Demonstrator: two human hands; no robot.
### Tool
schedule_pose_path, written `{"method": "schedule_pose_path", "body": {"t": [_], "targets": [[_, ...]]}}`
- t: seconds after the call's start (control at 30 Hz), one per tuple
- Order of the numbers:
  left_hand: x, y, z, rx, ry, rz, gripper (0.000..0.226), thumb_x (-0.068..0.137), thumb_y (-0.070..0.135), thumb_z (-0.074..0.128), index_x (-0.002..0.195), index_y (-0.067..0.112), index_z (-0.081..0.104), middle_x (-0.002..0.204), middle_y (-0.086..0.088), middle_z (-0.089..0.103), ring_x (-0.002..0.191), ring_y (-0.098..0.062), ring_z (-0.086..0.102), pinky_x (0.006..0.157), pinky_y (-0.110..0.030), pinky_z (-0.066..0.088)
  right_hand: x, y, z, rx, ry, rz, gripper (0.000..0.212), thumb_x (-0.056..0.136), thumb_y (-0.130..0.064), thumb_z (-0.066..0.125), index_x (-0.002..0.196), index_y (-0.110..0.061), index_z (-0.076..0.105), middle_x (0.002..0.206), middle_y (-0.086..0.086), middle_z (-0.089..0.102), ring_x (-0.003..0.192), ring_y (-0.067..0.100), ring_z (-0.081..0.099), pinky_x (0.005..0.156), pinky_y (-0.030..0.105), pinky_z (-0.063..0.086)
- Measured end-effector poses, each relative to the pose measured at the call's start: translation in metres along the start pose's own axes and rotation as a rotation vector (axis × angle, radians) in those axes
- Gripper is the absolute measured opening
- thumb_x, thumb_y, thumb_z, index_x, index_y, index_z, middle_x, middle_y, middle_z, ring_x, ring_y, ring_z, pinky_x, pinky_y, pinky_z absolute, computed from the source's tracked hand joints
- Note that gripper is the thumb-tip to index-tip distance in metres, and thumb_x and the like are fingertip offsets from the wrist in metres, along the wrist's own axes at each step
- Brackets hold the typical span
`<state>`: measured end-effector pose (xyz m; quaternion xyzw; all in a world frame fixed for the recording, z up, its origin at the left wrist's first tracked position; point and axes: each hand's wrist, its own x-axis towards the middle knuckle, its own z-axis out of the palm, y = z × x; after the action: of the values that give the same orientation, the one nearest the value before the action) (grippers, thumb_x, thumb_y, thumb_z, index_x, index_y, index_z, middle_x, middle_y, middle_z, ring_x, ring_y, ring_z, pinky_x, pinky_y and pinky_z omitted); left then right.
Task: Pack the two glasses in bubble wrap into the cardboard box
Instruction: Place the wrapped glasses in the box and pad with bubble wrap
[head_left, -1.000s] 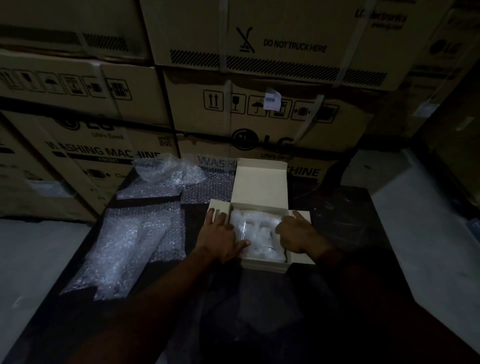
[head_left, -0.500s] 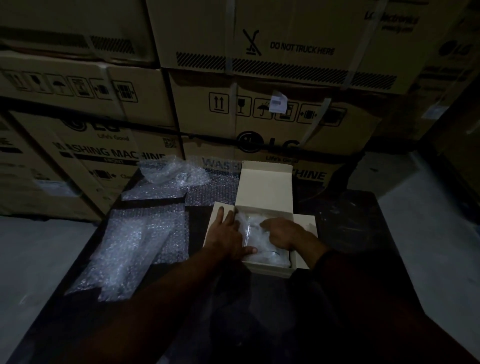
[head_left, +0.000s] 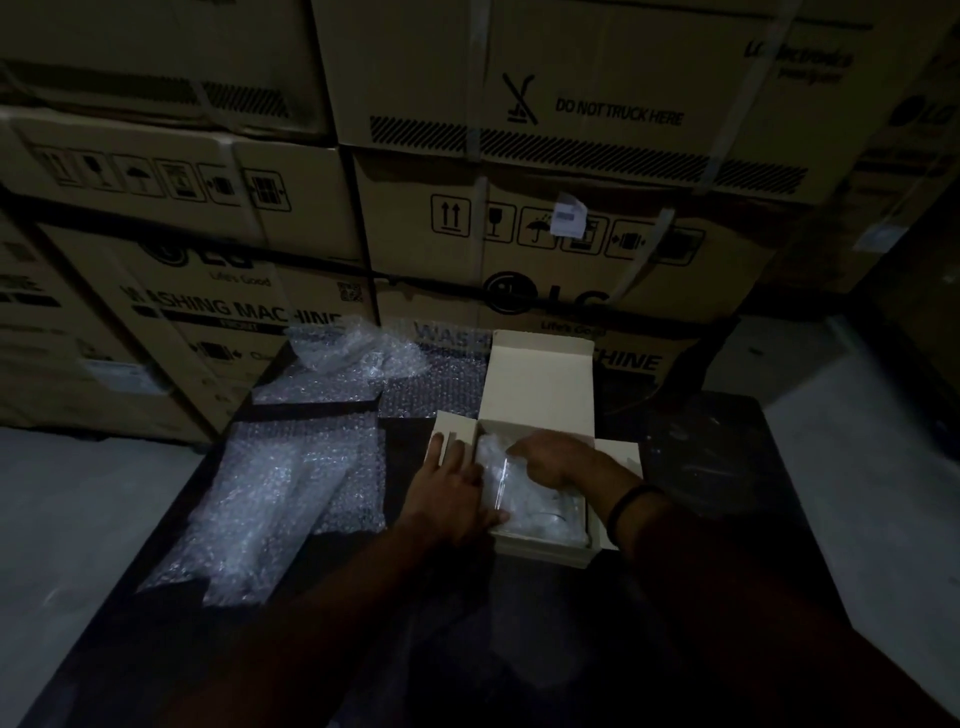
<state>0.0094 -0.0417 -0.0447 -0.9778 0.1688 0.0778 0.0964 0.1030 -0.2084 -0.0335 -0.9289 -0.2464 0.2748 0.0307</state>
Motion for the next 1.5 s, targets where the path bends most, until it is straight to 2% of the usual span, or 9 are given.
{"method": "schedule_pose_path", "body": {"t": [0.13,0.3,0.4,0.53,0.83,0.97,1.07,1.3,1.5], "targets": [[0.004,0.001,0.009,-0.013,-0.021,-0.019,0.084,0.090,0.070,0.017,0.148,0.010,0.029,0.157,-0.014,0.021,0.144,-0.037,0.006,0.111,-0.055,-0.016,0.006,0.000,0.000,0.051,-0.058,0.019,0.040,0.097,-0.018,0.042,0.135,-0.016,0.052,0.140,0.011,0.050,0.125,0.027,0.049,0.102,0.031,0.037],[-0.005,-0.003,0.012,-0.111,0.029,-0.014,0.078,0.089,0.069,0.016,0.143,0.016,0.038,0.154,-0.004,0.029,0.144,-0.032,0.012,0.112,-0.058,0.001,-0.012,0.017,0.007,0.296,0.167,0.077,0.050,0.091,-0.005,0.047,0.139,-0.017,0.046,0.147,0.007,0.043,0.132,0.023,0.042,0.106,0.023,0.031],[-0.023,-0.004,0.020,-0.242,0.308,0.052,0.059,0.090,0.057,0.027,0.121,0.020,0.061,0.136,0.002,0.053,0.128,-0.026,0.046,0.101,-0.051,0.029,-0.042,0.022,0.028,0.461,0.406,0.118,0.046,0.088,-0.009,0.052,0.133,-0.021,0.054,0.139,0.001,0.052,0.125,0.017,0.050,0.106,0.028,0.038],[-0.051,-0.023,0.047,-0.427,0.587,-0.122,0.029,0.084,0.035,0.048,0.102,0.022,0.067,0.114,0.002,0.063,0.107,-0.019,0.050,0.086,-0.035,0.027,-0.083,-0.001,0.069,0.346,0.558,0.031,0.044,0.089,-0.015,0.055,0.133,-0.021,0.053,0.137,-0.002,0.053,0.126,0.016,0.049,0.108,0.029,0.036],[-0.103,-0.086,0.077,-0.460,0.471,-0.537,0.032,0.083,0.028,0.051,0.105,0.017,0.071,0.111,-0.006,0.067,0.099,-0.033,0.061,0.083,-0.046,0.040,-0.088,-0.103,0.127,0.161,0.615,-0.218,0.066,0.080,-0.023,0.061,0.142,-0.013,0.040,0.150,0.004,0.037,0.139,0.018,0.033,0.118,0.029,0.015],[-0.110,-0.105,0.084,-0.368,0.095,-0.628,0.058,0.094,0.029,0.050,0.148,0.025,0.029,0.154,-0.001,0.032,0.126,-0.030,0.041,0.099,-0.047,0.031,-0.081,-0.099,0.142,0.109,0.495,-0.171,0.074,0.081,-0.025,0.060,0.147,-0.009,0.031,0.156,0.007,0.018,0.145,0.026,0.019,0.119,0.031,-0.001],[-0.111,-0.112,0.085,-0.325,-0.006,-0.661,0.061,0.096,0.030,0.042,0.151,0.026,0.016,0.143,-0.003,0.047,0.122,-0.029,0.044,0.099,-0.047,0.030,-0.082,-0.096,0.135,0.148,0.494,-0.205,0.071,0.085,-0.022,0.057,0.148,-0.010,0.027,0.155,-0.002,0.006,0.146,0.016,0.006,0.115,0.019,-0.013],[-0.109,-0.113,0.081,-0.318,-0.164,-0.689,0.046,0.094,0.032,0.045,0.139,0.023,0.040,0.127,-0.002,0.059,0.117,-0.024,0.052,0.102,-0.044,0.028,-0.081,-0.097,0.128,0.218,0.495,-0.212,0.066,0.090,-0.023,0.057,0.149,-0.013,0.029,0.158,-0.003,0.012,0.141,0.003,0.000,0.108,0.011,-0.016],[-0.111,-0.113,0.078,-0.332,-0.029,-0.617,0.038,0.088,0.050,0.055,0.119,0.029,0.060,0.120,-0.003,0.059,0.112,-0.025,0.053,0.096,-0.042,0.034,-0.079,-0.096,0.126,0.265,0.482,-0.190,0.068,0.089,-0.026,0.061,0.148,-0.015,0.030,0.156,-0.009,0.013,0.140,0.000,0.005,0.107,0.008,-0.013]]}}
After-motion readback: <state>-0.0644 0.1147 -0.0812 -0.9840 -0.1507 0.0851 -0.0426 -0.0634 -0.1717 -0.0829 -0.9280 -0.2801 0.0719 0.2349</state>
